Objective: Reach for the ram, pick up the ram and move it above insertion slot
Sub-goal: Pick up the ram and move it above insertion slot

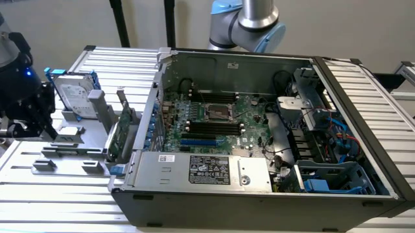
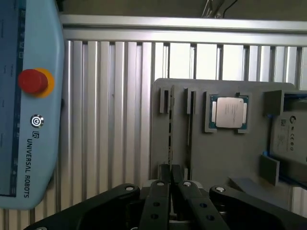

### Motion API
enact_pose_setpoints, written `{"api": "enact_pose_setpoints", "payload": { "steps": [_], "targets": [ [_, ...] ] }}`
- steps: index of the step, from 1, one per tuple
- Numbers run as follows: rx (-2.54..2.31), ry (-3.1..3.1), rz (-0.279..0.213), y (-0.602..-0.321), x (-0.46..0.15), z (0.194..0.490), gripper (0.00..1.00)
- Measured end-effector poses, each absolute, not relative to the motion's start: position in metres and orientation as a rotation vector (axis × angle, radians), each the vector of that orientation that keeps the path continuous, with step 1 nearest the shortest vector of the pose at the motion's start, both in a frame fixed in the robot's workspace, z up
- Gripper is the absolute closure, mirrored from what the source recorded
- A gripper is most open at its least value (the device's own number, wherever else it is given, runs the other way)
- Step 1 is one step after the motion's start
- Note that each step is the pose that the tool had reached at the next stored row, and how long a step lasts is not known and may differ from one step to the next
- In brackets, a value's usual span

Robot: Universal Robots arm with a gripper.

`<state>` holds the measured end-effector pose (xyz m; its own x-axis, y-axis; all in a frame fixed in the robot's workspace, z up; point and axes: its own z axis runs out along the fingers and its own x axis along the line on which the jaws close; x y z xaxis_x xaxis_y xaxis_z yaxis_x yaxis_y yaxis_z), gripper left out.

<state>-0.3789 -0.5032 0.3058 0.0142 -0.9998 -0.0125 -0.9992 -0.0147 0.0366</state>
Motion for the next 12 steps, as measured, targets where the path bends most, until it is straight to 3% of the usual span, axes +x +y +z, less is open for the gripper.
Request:
{"api": "enact_pose_setpoints", "payload": {
  "steps": [12],
  "targets": [
    [2.232,-2.194,-0.063,-0.503,-0.356,0.355,0.87]
  ]
}}
